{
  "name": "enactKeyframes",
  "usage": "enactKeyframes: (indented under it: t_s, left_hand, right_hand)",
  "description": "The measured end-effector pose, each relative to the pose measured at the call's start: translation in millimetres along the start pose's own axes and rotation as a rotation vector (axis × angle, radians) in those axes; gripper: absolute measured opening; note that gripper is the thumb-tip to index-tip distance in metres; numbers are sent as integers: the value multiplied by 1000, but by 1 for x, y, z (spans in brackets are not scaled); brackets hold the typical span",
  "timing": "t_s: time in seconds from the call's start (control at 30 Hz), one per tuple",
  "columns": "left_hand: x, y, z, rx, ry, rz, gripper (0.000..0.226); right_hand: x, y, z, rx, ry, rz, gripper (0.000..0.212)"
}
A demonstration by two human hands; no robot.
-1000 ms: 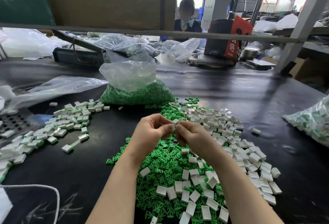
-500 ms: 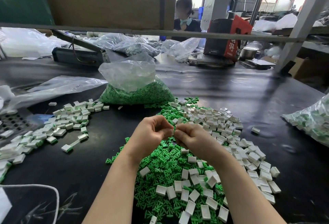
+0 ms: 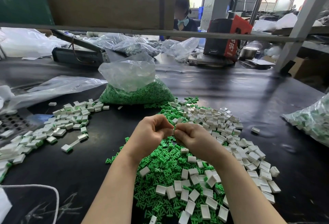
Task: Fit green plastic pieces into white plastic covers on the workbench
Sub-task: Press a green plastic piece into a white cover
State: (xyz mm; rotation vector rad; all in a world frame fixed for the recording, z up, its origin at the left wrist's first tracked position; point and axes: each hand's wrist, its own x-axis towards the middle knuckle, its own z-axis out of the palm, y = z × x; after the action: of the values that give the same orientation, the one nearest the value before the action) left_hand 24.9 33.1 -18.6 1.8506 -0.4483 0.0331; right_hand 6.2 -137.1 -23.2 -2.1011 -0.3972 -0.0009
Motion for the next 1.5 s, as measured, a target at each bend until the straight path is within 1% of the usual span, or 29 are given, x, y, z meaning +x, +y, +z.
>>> enactKeyframes:
  t_s: [0.13,0.23,0.33,0.4,0.5,0.63,0.77,0.97,1.07,1.2,1.27,1.4,1.5]
  left_hand:
    - [-1,0,-1,-91,17,-17,9]
    - [0,-1,-1,-91,-23,-68,5]
    - [0,-2,1,-77,-103,-121,17]
    - [-1,-2,2,-86,-138,-122,23]
    - [0,0,3,-72,-158,-108,25]
    - [-1,1,3,-27,-179,-86,24]
    - [-2,1,0,4,-218,-72,22]
    - [-2,-2,-2,82,-251,-70,21]
    - [-2,-4,-4,119,-255,-66,18]
    - [-1,-7,-4,128,-229,-61,18]
    - [0,-7,-3,112,-203,-48,18]
    - [0,-6,0,109,-122,13,19]
    - [0,-4,2,179,-87,77,14]
  right_hand:
    - [1,-3,0,74,6,-9,26]
    - [1,-3,1,103,12,-8,25]
    - [1,-4,0,167,12,15,26]
    - [1,-5,-1,182,3,26,30]
    - [1,-5,0,196,-17,47,37]
    - [1,-2,-2,230,-62,78,39]
    - [0,1,-5,183,-90,71,38]
    - [-1,1,-6,37,-125,49,40]
    - [-1,1,-6,-36,-124,34,37]
    - [-1,-1,-5,-67,-110,13,35]
    - [0,-2,-3,-9,-97,38,35]
    - [0,-5,-1,247,-65,134,33]
    - [-1,-6,-2,428,-44,230,41]
